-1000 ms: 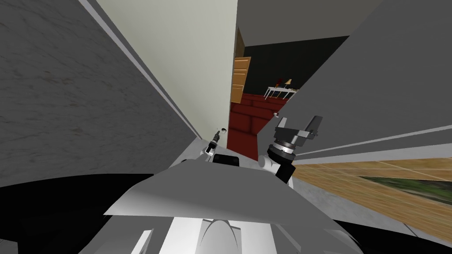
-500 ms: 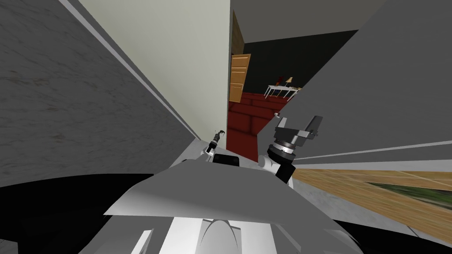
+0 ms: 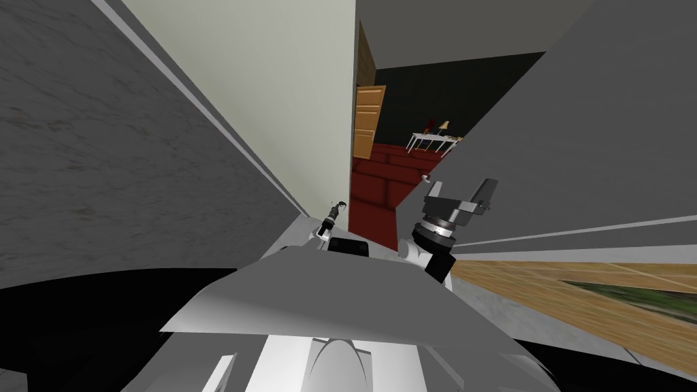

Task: Push the door open

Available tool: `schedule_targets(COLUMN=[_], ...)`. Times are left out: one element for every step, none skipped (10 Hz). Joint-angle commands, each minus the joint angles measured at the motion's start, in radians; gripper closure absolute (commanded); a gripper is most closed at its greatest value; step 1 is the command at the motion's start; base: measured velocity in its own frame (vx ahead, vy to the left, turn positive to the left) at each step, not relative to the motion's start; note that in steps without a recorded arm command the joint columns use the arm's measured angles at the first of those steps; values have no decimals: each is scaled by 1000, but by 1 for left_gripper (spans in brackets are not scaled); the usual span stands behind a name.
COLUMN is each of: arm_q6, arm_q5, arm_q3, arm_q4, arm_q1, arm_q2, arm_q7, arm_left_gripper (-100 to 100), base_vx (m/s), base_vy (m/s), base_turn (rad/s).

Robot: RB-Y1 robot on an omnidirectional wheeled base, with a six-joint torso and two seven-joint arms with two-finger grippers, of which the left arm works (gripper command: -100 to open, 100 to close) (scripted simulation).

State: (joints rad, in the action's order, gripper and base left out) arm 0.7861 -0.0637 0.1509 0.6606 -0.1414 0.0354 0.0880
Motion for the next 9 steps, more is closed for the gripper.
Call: schedule_targets(arm_q6=[6,6,6,6,6,5,5,5,5], arm_q5=[8,12,17,22,27,33,39,45,49], arm_q3=[-17,-24,-33,-42,-53,-64,-76,-88,-94], arm_q4=[-5,-6,-7,-8,-9,-10,-12,-13,-14], arm_q1=[-8,-8,-8,-8,-9,-9,-9,-9,-10], arm_q2=[10,15,20,25,29,34,38,41,43], arm_q7=[-6,-9,-12,-16,-19,-23,-28,-32,-34], arm_left_gripper=[100,100,100,100,100,100,100,100,100], base_vx=[166,157,175,185,186,207,215,180,150], base_vy=[-89,-99,-92,-83,-98,-108,-90,-109,-98], base_turn=[43,41,38,26,42,77,56,35,77])
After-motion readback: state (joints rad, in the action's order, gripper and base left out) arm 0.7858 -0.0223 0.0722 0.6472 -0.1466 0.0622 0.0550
